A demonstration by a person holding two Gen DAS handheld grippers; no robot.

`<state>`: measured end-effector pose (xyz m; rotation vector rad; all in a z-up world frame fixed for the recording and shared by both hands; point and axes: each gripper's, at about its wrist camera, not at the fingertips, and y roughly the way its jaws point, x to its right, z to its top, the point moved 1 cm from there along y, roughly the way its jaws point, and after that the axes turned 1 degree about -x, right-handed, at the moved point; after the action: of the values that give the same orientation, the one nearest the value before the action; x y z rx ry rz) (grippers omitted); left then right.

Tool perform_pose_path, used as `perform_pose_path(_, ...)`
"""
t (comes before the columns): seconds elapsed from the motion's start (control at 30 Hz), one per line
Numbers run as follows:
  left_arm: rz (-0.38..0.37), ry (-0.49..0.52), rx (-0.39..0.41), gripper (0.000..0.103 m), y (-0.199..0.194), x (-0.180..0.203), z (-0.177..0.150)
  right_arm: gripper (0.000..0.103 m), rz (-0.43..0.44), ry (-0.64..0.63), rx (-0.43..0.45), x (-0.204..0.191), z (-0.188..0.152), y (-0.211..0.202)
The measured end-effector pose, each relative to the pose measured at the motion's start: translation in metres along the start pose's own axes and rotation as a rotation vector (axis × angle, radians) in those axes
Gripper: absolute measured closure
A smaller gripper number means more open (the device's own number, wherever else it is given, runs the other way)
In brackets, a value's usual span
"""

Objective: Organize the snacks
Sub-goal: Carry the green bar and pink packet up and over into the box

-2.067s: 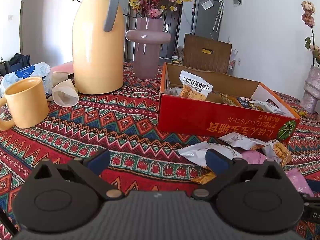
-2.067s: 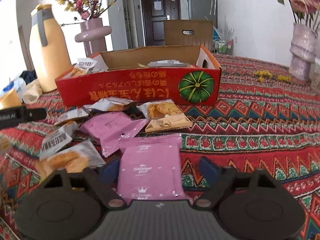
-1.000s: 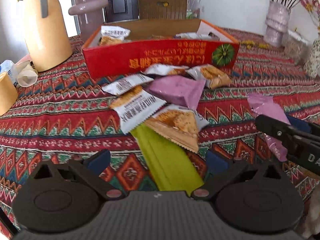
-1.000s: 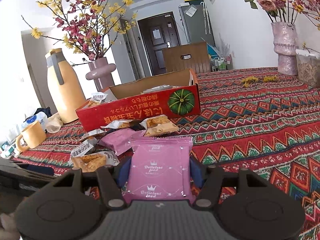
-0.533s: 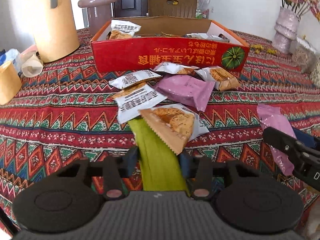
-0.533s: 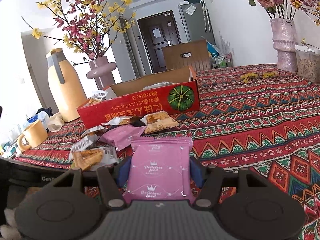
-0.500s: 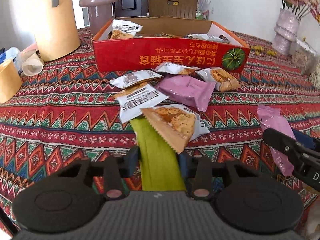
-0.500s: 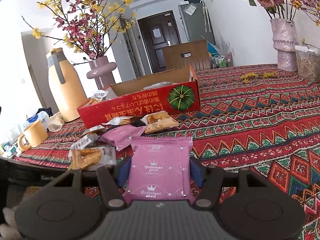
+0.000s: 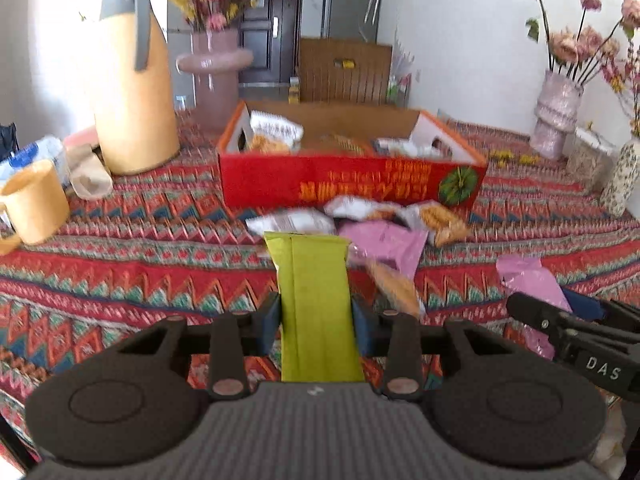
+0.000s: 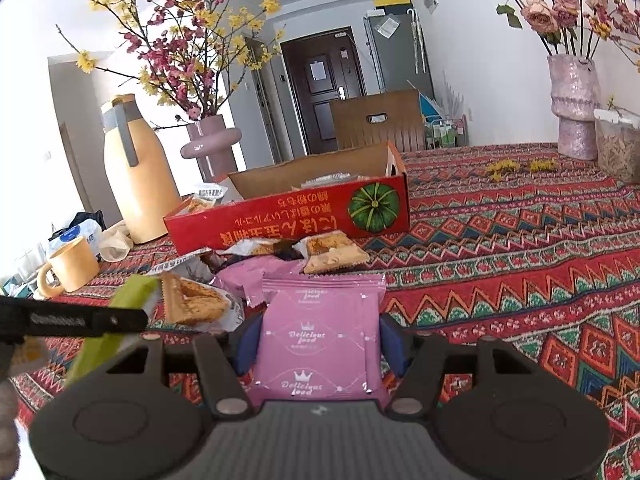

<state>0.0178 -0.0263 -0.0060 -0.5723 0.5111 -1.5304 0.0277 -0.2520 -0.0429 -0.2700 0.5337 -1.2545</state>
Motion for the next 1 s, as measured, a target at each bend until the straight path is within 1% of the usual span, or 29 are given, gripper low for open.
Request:
perform_pose_path(0.23,0.012,-0.006,0.105,0.067,-0.021,-0.008,0.03,0.042,-0.011,-0.028,0.047,-0.008,0.018,-0.001)
perform_pose_path(0.37,0.008,-0.011,0.141,0.067,-0.022,-0.012,0.046,0.042,-0.012,-0.047,0.076,-0.014,0.033,0.003)
perform_pose_path(0.67,-0.008,-0.012,0.192,0.068,-0.01,-0.016,0.082,0.042,-0.012,-0.07,0.111,-0.024,0.064,0.025)
perform_pose_path(1.0,-0.031,-0.03,0.223,0.068,0.02,-0.018,0.121,0.042,-0.034,-0.091,0.136,-0.028,0.101,0.06)
